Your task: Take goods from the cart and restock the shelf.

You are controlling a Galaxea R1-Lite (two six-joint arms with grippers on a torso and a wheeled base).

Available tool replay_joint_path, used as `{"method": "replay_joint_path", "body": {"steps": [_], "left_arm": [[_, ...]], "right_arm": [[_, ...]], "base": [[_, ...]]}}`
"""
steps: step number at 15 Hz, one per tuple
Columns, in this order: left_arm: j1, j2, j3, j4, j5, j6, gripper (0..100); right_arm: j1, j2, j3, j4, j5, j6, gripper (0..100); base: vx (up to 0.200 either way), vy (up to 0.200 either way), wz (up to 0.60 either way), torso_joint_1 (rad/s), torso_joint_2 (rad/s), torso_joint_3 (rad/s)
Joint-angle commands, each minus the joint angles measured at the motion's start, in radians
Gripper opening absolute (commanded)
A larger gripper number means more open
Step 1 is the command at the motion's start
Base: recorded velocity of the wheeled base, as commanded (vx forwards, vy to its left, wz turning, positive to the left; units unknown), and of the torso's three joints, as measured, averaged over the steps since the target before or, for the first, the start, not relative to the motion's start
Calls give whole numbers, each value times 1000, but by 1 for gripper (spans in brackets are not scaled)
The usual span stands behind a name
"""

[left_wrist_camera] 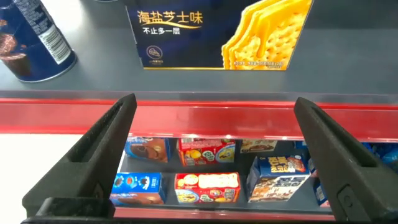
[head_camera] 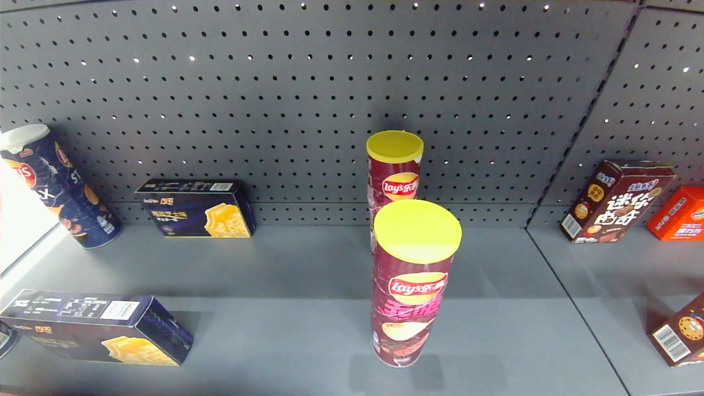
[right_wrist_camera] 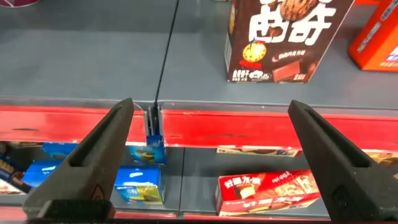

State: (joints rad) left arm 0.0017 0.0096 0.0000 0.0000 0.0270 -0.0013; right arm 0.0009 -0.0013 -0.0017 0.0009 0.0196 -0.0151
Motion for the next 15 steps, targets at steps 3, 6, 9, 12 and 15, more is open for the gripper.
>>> {"method": "replay_joint_path", "body": {"steps": [3,6,9,12,15], "left_arm": [[0,0,0,2,14,0,100],[0,0,0,2,16,0,100],[0,0,0,2,17,-2,100],[0,0,0,2,17,-2,100],[0,0,0,2,17,-2,100]], "right_arm": [[-1,1,0,-1,0,0,100],[-1,1,0,-1,0,0,100],[-1,1,0,-1,0,0,100],[-1,1,0,-1,0,0,100],[-1,1,0,-1,0,0,100]], "base": [[0,-67,0,1,-1,1],[0,-67,0,2,2,2],[0,0,0,0,0,0],[0,0,0,0,0,0],[0,0,0,0,0,0]]}}
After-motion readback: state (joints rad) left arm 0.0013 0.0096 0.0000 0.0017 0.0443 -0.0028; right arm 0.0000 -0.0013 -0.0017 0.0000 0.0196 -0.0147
